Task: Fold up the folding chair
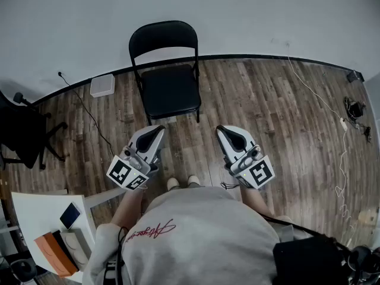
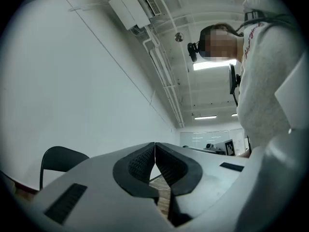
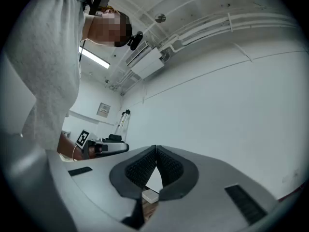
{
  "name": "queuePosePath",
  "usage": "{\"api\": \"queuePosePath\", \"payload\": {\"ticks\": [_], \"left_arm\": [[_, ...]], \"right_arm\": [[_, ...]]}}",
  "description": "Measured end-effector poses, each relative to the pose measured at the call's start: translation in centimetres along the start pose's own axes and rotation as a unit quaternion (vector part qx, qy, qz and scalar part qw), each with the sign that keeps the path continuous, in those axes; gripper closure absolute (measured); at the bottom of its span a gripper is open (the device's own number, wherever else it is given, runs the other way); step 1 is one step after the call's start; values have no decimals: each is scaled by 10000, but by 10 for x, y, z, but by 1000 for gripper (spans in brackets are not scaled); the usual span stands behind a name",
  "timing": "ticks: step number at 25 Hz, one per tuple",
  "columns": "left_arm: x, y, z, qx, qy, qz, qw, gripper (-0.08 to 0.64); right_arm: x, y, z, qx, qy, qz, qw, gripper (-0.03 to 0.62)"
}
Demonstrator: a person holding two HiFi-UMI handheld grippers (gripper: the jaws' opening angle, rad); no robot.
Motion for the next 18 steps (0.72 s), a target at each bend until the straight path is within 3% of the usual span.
{"api": "queuePosePath", "payload": {"ticks": [15,18], "left_arm": [[-13,-1,-9,126,23,-207,9997,543],[-16,1,-9,182,7,-252,9995,543]], "right_arm": [[1,1,0,62,-49,171,9998,574],[-3,4,4,193,120,366,9991,574]]}}
Point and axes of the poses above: the fingertips, and each gripper's own axes: z backward along the fingers, x to its left, y out of its underside, the point moved 4 cm from there along z, backward along the fingers, and after that the axes turned 6 degrees about z, right-handed, at the moved point
